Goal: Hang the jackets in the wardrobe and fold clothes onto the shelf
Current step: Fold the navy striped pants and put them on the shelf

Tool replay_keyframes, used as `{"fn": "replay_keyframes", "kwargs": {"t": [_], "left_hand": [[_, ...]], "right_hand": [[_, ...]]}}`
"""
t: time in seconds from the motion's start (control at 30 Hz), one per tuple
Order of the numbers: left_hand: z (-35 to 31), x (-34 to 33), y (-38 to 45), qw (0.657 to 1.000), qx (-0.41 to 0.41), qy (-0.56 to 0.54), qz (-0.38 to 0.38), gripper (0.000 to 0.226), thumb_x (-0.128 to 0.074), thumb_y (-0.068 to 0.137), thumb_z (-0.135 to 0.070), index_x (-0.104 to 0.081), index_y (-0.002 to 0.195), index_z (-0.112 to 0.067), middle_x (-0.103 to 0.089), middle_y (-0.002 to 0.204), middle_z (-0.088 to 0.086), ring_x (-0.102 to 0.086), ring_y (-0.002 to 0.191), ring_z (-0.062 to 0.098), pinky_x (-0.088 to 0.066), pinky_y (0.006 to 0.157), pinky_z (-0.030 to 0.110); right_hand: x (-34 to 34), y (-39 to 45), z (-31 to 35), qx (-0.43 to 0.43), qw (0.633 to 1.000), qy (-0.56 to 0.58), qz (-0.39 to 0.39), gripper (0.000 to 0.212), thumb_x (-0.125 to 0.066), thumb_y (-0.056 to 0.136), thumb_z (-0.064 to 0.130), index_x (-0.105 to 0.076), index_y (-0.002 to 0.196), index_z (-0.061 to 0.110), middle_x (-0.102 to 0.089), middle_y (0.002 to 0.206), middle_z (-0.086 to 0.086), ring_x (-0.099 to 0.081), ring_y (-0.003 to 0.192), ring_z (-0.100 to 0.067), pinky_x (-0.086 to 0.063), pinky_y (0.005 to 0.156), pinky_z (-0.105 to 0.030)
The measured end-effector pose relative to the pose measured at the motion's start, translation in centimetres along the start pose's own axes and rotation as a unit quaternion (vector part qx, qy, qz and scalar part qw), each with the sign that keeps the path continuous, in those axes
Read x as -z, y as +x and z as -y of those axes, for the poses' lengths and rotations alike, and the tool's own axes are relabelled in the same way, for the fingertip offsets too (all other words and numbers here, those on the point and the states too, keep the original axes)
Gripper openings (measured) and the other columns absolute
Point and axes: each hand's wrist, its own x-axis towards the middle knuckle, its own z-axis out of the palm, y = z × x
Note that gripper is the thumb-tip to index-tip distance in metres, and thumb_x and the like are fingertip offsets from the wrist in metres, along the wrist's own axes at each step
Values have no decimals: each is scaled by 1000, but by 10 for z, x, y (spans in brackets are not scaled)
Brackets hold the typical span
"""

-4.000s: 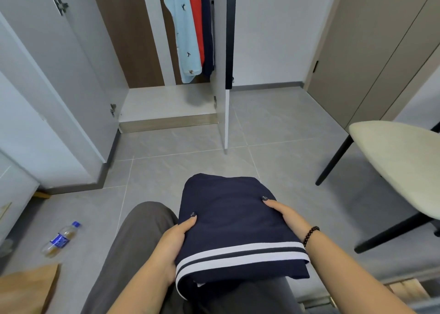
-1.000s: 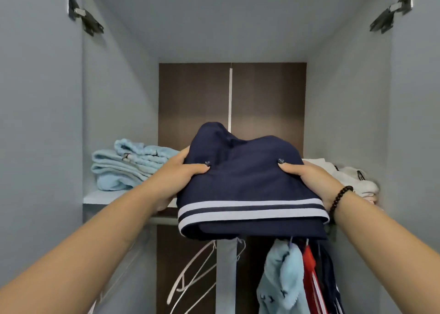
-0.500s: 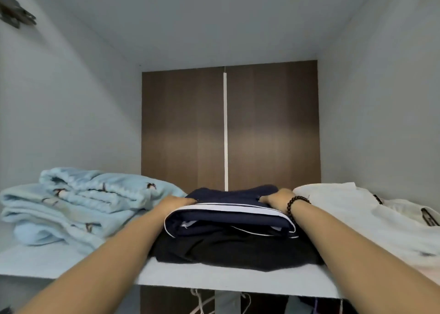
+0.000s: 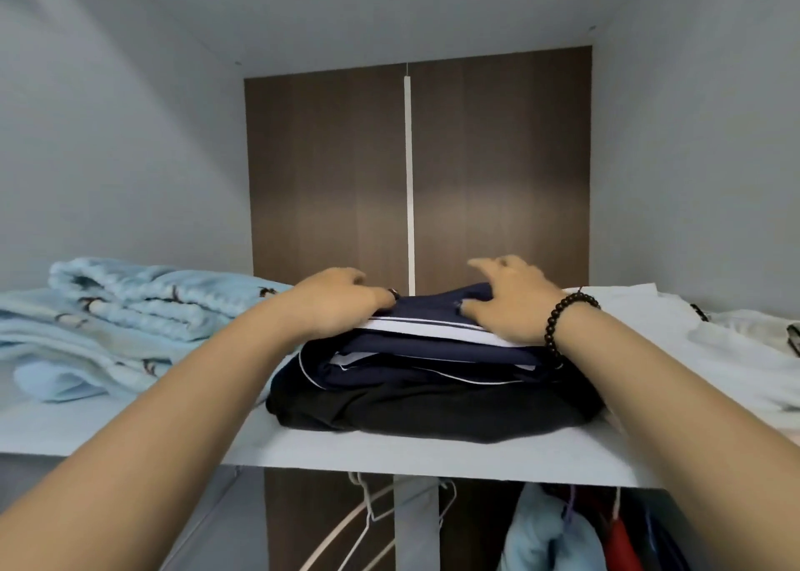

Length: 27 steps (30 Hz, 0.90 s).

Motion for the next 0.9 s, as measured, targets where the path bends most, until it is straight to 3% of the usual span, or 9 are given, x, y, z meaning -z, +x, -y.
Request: {"fn": "replay_keyframes", "kwargs": {"t": [0.1, 0.17, 0.23, 0.4, 0.5, 0.6, 0.7, 0.77, 0.9], "left_hand": [[0, -25, -15, 991, -58, 87, 80, 45, -35, 101, -43, -52, 137, -23, -46, 148, 1, -41, 134, 23, -33, 100, 30], [8, -36, -21, 985, -73, 148, 50, 50, -23, 102, -46, -37, 147, -30, -33, 156, -7, -28, 143, 19, -24, 110, 31], [15, -39, -20, 985, -78, 150, 28, 51, -21, 101, -47, -33, 149, -34, -31, 156, -11, -26, 144, 18, -24, 111, 32], [18, -45, -30, 983, -81, 152, -61, 45, -23, 98, -49, -62, 111, -29, -66, 117, -3, -57, 108, 21, -44, 83, 36], [19, -51, -47, 972, -102, 159, -137, 42, -26, 98, -47, -61, 96, -24, -67, 100, -2, -59, 94, 22, -47, 73, 36], [27, -47, -67, 978, -115, 93, -148, 39, -35, 99, -42, -59, 118, -19, -63, 120, 1, -56, 110, 22, -49, 87, 40], [40, -34, -100, 985, -124, 41, -116, 48, -43, 98, -37, -41, 143, -20, -45, 147, -2, -43, 132, 19, -40, 104, 37], [51, -24, -129, 985, -129, 18, -116, 50, -46, 97, -34, -38, 144, -21, -46, 146, 0, -44, 130, 18, -39, 105, 35], [74, -6, -191, 984, -137, 23, -109, 47, -49, 96, -30, -42, 140, -18, -46, 143, 2, -44, 129, 18, -37, 103, 31]], "right_hand": [[-27, -23, 21, 48, 994, -59, 80, 45, -29, 99, 43, -41, 139, 26, -35, 149, -5, -26, 140, -32, -24, 112, -46], [-46, -38, 23, 15, 992, -103, 68, 50, -17, 99, 46, -23, 148, 34, -19, 157, 1, -7, 146, -33, -12, 111, -64], [-54, -43, 20, -3, 994, -102, 49, 52, -13, 98, 49, -11, 150, 38, -10, 159, 5, 0, 147, -29, -9, 110, -68], [-55, -38, 19, -4, 994, -100, 32, 54, -11, 97, 50, -15, 149, 37, -13, 159, 6, -4, 147, -27, -10, 111, -66], [-53, -48, 21, 3, 994, -108, 22, 54, -12, 98, 49, -19, 150, 32, -16, 159, 6, -7, 147, -24, -8, 114, -60], [-44, -66, 26, 21, 998, -56, -20, 44, -26, 100, 42, -45, 132, 19, -41, 147, -4, -30, 140, -26, -23, 112, -46], [-40, -97, 37, 17, 992, 61, -107, 38, -43, 96, 32, -55, 128, 15, -61, 126, -5, -56, 112, -24, -45, 91, -34], [-43, -126, 50, 15, 985, 112, -131, 43, -48, 95, 30, -52, 135, 16, -65, 112, -4, -61, 93, -17, -48, 78, -29], [-53, -182, 87, 12, 984, 149, -99, 48, -52, 94, 28, -46, 140, 15, -52, 139, -3, -53, 120, -19, -44, 99, -30]]}}
